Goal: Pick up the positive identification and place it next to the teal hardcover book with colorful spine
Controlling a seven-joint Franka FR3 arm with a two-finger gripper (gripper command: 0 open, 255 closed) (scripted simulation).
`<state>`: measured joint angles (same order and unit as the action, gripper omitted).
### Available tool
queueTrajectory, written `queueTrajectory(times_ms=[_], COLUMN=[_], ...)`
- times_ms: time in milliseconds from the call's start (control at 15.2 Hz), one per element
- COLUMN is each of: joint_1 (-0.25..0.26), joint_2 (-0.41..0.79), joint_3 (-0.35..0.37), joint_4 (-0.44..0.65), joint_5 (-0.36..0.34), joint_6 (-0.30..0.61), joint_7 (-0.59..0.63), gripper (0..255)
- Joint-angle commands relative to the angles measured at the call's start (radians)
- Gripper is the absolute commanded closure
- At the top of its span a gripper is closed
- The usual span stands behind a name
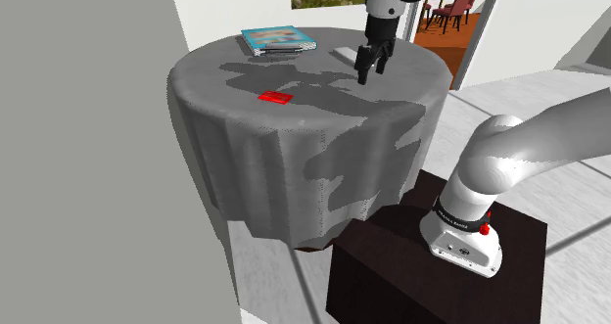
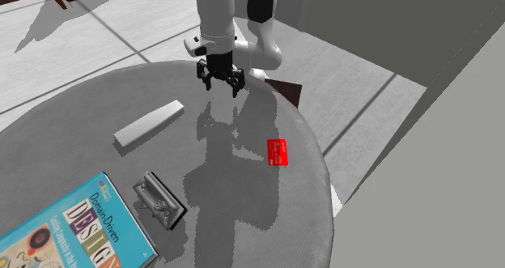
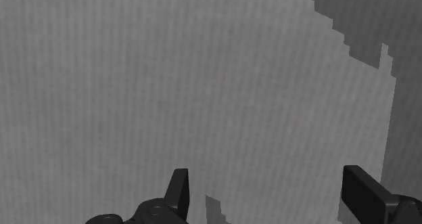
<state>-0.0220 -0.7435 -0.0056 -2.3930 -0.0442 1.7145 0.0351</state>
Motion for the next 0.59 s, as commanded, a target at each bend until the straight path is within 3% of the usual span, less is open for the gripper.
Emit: queueTrajectory(times_ms=[0, 528], joint_1=[0.000, 0.085], joint_2=[0.000, 0.091], joint_3=[0.000, 0.071], joint_4=[0.000, -0.020], joint_5=[0.000, 0.067], joint_6=[0.000, 0.300], joint_7=[0.000, 0.010], gripper=[0, 0])
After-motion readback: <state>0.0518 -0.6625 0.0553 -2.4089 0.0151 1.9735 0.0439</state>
